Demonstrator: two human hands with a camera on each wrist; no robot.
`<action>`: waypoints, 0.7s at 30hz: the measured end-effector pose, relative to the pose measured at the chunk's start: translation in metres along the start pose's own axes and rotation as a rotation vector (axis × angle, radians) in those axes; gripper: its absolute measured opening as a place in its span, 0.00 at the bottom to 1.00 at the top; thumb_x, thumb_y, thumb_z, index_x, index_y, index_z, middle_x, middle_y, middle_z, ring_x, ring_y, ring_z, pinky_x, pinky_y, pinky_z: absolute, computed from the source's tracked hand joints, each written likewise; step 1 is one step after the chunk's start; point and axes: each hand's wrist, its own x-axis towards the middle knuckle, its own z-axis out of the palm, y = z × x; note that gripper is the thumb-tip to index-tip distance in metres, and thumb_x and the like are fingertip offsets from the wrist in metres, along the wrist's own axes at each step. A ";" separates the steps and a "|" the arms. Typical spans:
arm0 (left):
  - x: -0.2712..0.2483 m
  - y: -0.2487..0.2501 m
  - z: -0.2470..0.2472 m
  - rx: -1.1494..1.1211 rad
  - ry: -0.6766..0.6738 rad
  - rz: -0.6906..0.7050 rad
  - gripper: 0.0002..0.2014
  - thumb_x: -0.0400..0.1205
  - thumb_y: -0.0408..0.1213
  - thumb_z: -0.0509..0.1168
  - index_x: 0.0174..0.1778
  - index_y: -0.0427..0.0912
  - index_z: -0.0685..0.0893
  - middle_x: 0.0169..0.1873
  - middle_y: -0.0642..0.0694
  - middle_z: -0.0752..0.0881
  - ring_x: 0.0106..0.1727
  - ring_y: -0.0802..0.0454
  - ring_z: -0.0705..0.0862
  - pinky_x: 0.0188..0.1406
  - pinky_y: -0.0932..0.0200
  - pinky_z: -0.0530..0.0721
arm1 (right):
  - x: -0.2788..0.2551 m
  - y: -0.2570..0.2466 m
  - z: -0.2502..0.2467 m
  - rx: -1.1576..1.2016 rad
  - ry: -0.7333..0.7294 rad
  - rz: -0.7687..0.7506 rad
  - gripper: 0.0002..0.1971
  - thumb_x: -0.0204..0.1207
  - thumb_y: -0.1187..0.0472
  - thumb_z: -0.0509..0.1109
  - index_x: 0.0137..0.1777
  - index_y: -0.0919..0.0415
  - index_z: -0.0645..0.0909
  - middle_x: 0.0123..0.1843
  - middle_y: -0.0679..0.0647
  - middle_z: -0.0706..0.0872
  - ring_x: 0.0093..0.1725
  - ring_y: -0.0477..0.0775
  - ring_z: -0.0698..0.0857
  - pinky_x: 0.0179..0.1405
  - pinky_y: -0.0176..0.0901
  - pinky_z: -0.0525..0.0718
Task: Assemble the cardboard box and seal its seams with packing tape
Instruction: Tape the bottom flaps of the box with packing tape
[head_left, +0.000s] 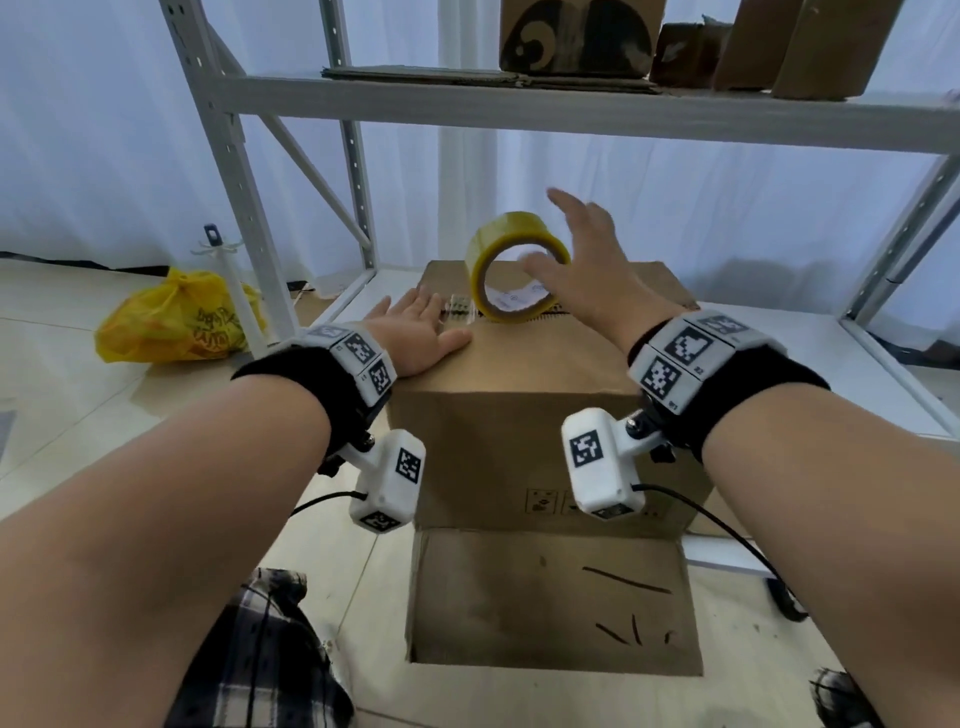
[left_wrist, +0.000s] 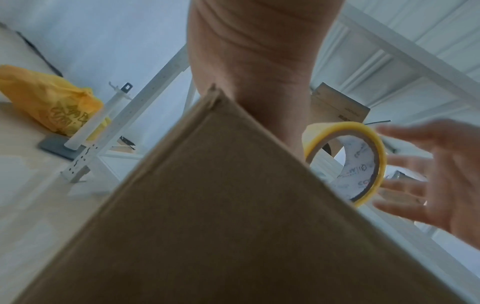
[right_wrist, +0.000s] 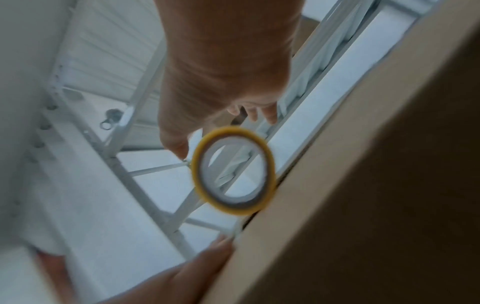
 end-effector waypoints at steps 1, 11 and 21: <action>0.000 0.000 0.000 0.015 -0.001 0.003 0.36 0.85 0.61 0.40 0.84 0.44 0.41 0.84 0.46 0.41 0.84 0.52 0.40 0.82 0.50 0.39 | 0.005 -0.009 0.007 0.000 -0.019 -0.030 0.37 0.77 0.41 0.66 0.83 0.44 0.54 0.85 0.57 0.49 0.83 0.60 0.55 0.79 0.59 0.62; 0.005 -0.002 -0.013 0.089 0.051 0.053 0.30 0.87 0.56 0.44 0.82 0.44 0.59 0.81 0.41 0.59 0.81 0.42 0.57 0.78 0.47 0.57 | 0.035 -0.016 0.021 -0.098 0.094 0.268 0.43 0.63 0.33 0.73 0.72 0.53 0.62 0.68 0.59 0.73 0.62 0.64 0.79 0.55 0.52 0.76; 0.001 -0.009 -0.002 -0.168 0.031 0.004 0.37 0.86 0.58 0.46 0.83 0.45 0.36 0.84 0.47 0.45 0.84 0.51 0.46 0.80 0.54 0.44 | 0.043 -0.059 0.015 -0.192 0.176 -0.032 0.38 0.62 0.41 0.77 0.69 0.49 0.66 0.66 0.54 0.69 0.62 0.62 0.75 0.52 0.52 0.74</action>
